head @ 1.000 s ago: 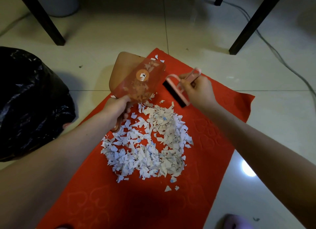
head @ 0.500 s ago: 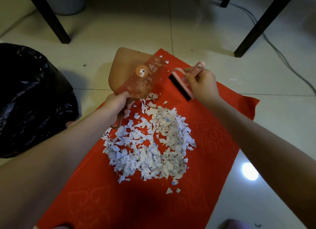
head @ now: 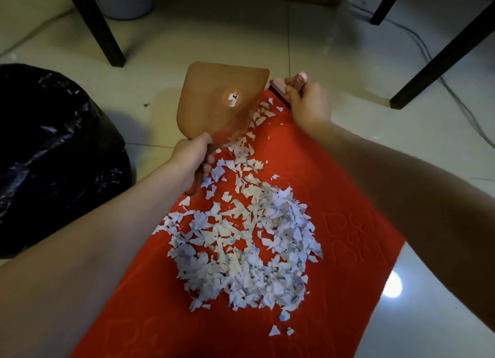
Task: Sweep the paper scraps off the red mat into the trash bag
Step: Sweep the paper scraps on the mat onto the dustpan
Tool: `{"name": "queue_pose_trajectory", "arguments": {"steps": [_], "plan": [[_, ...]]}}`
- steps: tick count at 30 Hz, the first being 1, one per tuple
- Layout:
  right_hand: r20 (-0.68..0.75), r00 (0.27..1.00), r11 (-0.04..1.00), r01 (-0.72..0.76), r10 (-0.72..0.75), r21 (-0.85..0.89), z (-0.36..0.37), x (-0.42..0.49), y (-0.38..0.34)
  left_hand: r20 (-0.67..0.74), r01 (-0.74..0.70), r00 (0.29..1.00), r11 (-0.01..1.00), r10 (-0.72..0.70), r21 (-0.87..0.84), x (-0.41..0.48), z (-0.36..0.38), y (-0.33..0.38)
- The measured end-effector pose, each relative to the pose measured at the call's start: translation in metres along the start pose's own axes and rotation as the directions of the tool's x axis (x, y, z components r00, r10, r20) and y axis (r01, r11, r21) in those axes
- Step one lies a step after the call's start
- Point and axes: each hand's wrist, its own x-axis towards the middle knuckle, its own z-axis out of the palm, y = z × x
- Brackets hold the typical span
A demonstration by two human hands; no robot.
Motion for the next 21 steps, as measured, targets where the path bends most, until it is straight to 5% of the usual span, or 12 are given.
{"name": "queue_pose_trajectory", "arguments": {"steps": [10,17,21], "plan": [[0.218,0.975,0.998,0.043,-0.031,-0.053,0.028,0.027,-0.011,-0.008,0.059,0.998,0.998,-0.059,-0.020,0.016,-0.013,-0.010],[0.529,0.813,0.960,0.281,-0.245,0.014,-0.021,-0.011,-0.009,0.004,0.066,0.998,0.998,-0.066,-0.002,0.018,-0.015,-0.007],[0.522,0.793,0.940,0.338,-0.314,0.052,-0.054,-0.019,-0.002,-0.005,0.051,0.999,0.999,-0.051,-0.004,0.019,-0.017,-0.002]]}}
